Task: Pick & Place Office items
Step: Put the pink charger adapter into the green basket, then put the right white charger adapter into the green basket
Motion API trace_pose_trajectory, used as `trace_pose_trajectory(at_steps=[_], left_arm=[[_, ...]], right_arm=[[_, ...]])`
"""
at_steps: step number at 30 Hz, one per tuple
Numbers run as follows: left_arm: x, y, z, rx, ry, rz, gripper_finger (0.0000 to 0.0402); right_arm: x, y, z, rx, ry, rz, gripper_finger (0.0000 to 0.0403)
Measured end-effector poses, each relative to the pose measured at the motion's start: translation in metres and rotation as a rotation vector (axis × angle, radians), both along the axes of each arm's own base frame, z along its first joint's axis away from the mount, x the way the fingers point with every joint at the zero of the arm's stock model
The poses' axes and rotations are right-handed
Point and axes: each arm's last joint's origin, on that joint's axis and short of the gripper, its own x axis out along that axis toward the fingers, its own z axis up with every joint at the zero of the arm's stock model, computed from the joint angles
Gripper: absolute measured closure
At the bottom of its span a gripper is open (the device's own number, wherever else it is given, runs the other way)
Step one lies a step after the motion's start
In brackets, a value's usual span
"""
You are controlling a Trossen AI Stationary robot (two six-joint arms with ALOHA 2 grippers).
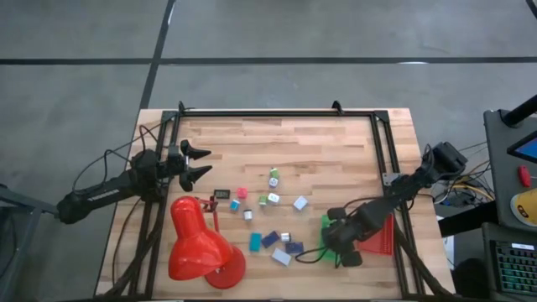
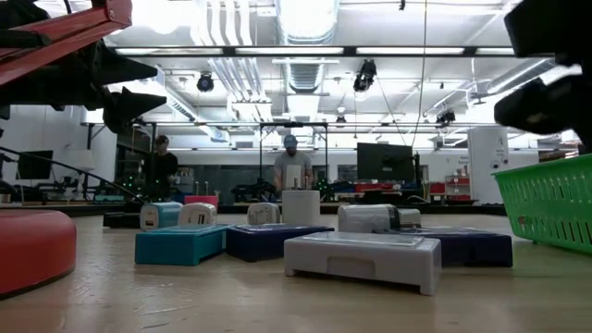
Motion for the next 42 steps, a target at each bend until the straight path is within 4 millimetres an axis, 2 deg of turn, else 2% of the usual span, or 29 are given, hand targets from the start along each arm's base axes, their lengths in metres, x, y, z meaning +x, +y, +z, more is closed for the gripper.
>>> trace_pose_trajectory(at_steps=[5,22,33,42], left_arm=[[0.000,0.000,0.000,0.000,0.000,0.000,0.0082],[0.000,0.000,0.000,0.000,0.000,0.000,0.0082],[0.000,0.000,0.000,0.000,0.000,0.000,0.0082],[0.000,0.000,0.000,0.000,0.000,0.000,0.0082]], right_arm=[[0.002,0.002,-0.007,-0.005,0.012,0.003,0.0241],[0.005,0.003,0.002,0.037,-0.057,-0.001,0.0206],[0.005,0.003,0.002,0.031,-0.062,0.000,0.0202],[-0.001,-0.004,0.032,0.016,-0.209,0.011,0.0202]])
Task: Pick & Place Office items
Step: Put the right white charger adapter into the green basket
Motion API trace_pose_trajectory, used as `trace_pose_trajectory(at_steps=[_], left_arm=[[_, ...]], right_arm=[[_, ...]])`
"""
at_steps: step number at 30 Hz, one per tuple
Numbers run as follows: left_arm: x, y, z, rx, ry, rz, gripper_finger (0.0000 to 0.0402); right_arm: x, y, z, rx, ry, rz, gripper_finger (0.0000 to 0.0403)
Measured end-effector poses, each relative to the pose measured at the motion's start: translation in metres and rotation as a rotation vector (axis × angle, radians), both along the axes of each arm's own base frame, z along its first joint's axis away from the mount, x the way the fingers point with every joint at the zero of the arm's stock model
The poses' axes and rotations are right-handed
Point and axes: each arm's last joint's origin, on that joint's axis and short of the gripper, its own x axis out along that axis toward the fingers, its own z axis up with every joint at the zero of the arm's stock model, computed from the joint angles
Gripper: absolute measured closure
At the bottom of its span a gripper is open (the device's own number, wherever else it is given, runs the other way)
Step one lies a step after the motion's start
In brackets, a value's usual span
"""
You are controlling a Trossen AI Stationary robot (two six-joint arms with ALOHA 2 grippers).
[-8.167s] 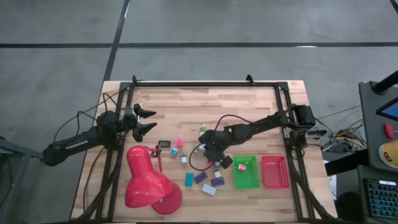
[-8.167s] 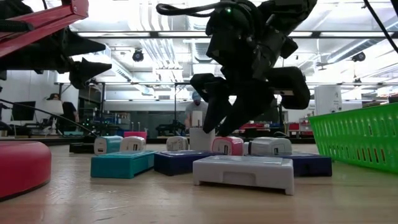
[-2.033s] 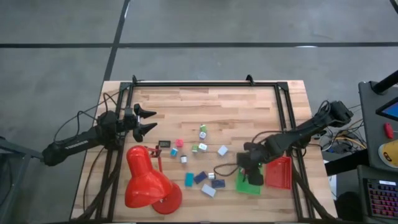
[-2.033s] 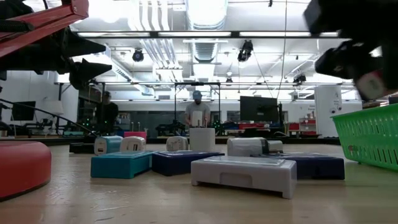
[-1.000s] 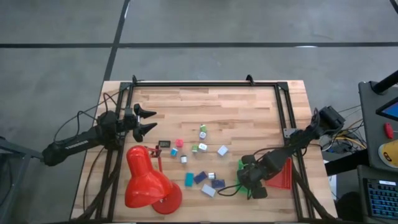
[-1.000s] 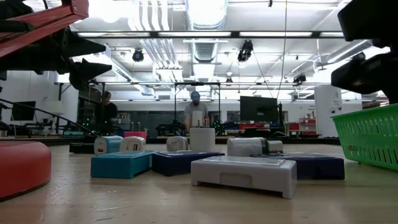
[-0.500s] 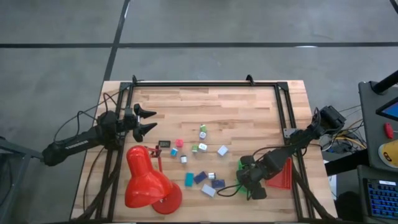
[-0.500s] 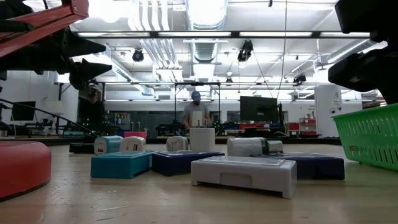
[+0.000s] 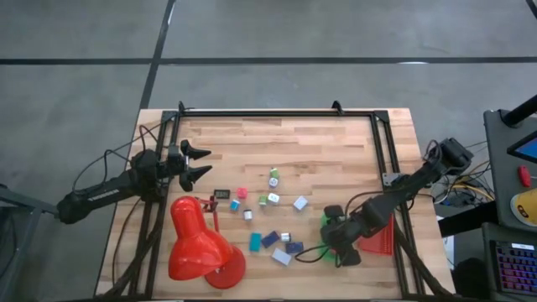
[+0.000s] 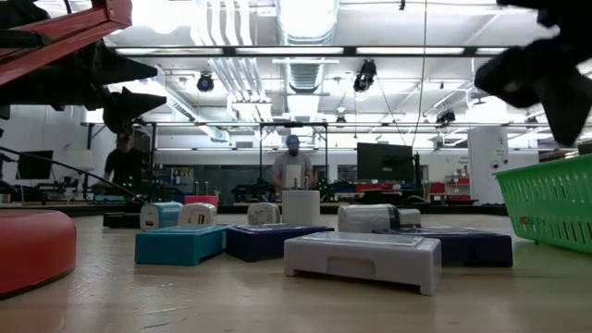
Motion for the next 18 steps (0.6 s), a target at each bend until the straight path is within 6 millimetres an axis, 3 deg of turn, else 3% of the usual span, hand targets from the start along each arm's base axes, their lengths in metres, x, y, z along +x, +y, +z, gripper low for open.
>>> trace_pose_trajectory(at_steps=[9,18], left_arm=[[0.000,0.000,0.000,0.000,0.000,0.000,0.0082],[0.000,0.000,0.000,0.000,0.000,0.000,0.0082]], right_arm=[[-0.004,-0.014,0.027,-0.250,-0.263,0.038,0.0202],[0.027,-0.034,0.026,-0.326,-0.379,0.014,0.0202]])
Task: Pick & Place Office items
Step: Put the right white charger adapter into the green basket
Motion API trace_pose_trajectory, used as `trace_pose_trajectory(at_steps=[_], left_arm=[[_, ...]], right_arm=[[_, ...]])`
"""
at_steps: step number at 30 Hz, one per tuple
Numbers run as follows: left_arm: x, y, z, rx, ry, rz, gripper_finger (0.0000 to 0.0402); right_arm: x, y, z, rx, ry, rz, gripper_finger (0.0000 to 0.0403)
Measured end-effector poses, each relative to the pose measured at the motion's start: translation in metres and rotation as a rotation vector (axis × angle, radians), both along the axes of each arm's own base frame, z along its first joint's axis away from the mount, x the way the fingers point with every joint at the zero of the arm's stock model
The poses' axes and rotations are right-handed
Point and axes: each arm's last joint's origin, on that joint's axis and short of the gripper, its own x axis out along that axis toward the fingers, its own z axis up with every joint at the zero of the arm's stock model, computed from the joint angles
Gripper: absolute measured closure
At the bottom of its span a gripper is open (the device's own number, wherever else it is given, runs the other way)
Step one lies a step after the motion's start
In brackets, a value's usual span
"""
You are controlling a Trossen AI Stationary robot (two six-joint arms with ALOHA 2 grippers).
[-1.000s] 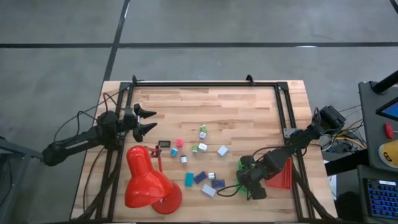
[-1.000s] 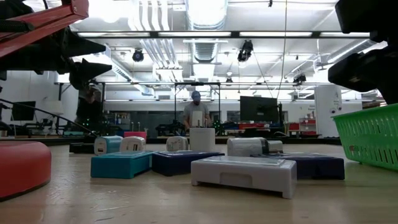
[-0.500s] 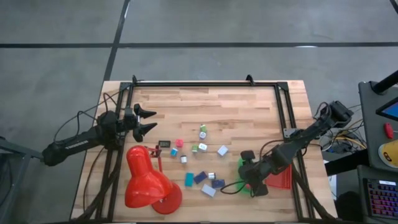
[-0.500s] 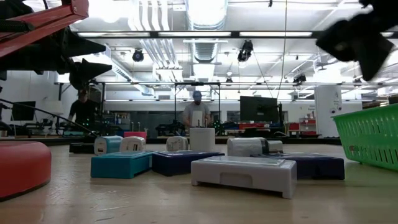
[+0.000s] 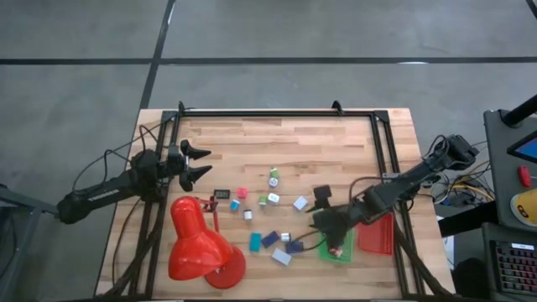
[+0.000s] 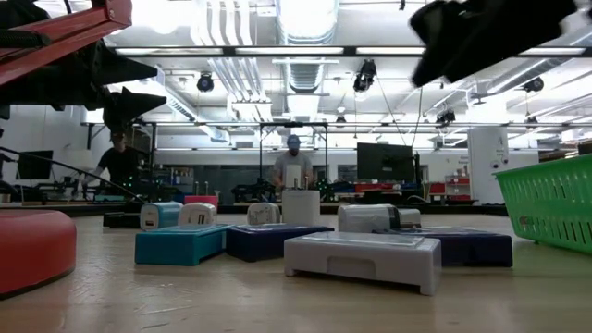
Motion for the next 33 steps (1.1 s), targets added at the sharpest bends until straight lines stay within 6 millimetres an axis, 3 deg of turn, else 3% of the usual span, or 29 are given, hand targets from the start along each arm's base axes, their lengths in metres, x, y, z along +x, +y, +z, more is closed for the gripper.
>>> trace_pose_trajectory(at_steps=[4,10,23,33], left_arm=[[0.000,0.000,0.000,0.000,0.000,0.000,0.0082],[0.000,0.000,0.000,0.000,0.000,0.000,0.0082],[0.000,0.000,0.000,0.000,0.000,0.000,0.0082],[0.000,0.000,0.000,0.000,0.000,0.000,0.0082]], right_arm=[[0.007,-0.017,-0.003,-0.033,0.027,-0.026,0.0202],[0.012,-0.039,-0.011,-0.131,0.106,0.182,0.0202],[0.015,-0.094,-0.040,-0.047,0.103,0.386,0.0202],[0.011,-0.107,-0.056,-0.069,0.008,0.441,0.0202]])
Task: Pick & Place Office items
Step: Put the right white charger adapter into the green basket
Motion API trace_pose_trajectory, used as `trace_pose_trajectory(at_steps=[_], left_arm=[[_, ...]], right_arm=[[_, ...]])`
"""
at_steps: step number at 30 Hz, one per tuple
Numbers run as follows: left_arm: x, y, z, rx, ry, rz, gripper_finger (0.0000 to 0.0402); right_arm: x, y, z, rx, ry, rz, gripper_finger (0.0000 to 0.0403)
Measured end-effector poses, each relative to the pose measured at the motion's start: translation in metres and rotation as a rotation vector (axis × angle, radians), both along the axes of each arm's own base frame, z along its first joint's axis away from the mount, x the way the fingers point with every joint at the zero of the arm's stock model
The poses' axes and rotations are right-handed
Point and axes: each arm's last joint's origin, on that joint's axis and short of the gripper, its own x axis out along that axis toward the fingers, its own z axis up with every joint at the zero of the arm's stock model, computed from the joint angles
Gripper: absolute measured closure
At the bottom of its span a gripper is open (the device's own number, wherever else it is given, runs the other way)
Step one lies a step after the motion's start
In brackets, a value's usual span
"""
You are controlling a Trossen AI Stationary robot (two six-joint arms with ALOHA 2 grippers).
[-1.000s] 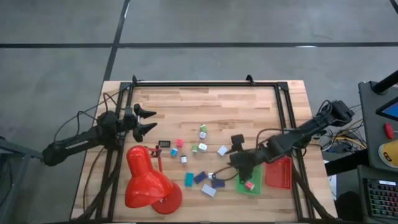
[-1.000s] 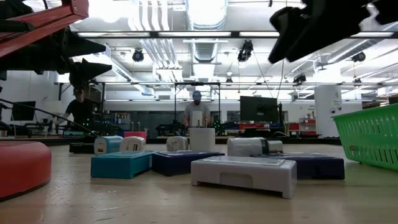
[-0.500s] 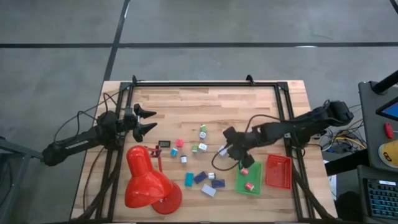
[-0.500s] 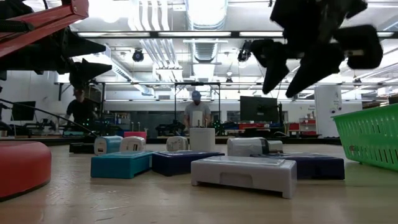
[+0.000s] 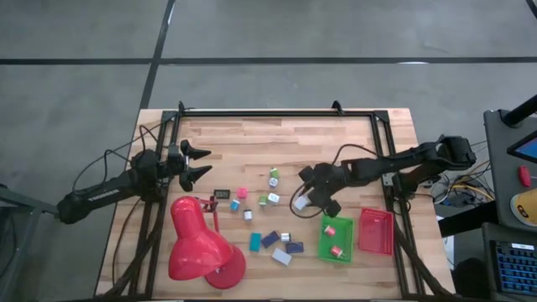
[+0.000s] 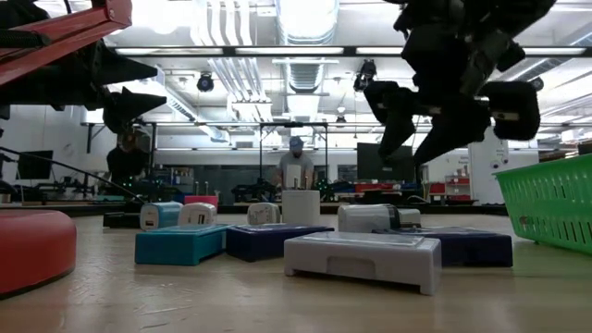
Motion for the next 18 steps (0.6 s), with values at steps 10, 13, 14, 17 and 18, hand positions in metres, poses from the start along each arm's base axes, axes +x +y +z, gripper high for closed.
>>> trace_pose_trajectory(at_steps=[10,13,14,17,18], left_arm=[[0.000,0.000,0.000,0.000,-0.001,0.000,0.0082],[0.000,0.000,0.000,0.000,0.001,0.000,0.0082],[0.000,0.000,0.000,0.000,0.000,0.000,0.0082],[0.000,0.000,0.000,-0.001,0.001,0.000,0.0082],[0.000,0.000,0.000,-0.001,0.001,0.000,0.0082]], right_arm=[[0.010,-0.002,-0.036,0.019,0.019,0.013,0.0202],[0.016,-0.006,-0.040,0.019,0.033,-0.002,0.0202],[0.018,-0.008,-0.040,0.020,0.033,-0.008,0.0202],[0.021,-0.013,-0.043,0.053,0.041,-0.006,0.0202],[0.021,-0.015,-0.044,0.075,0.046,0.000,0.0202]])
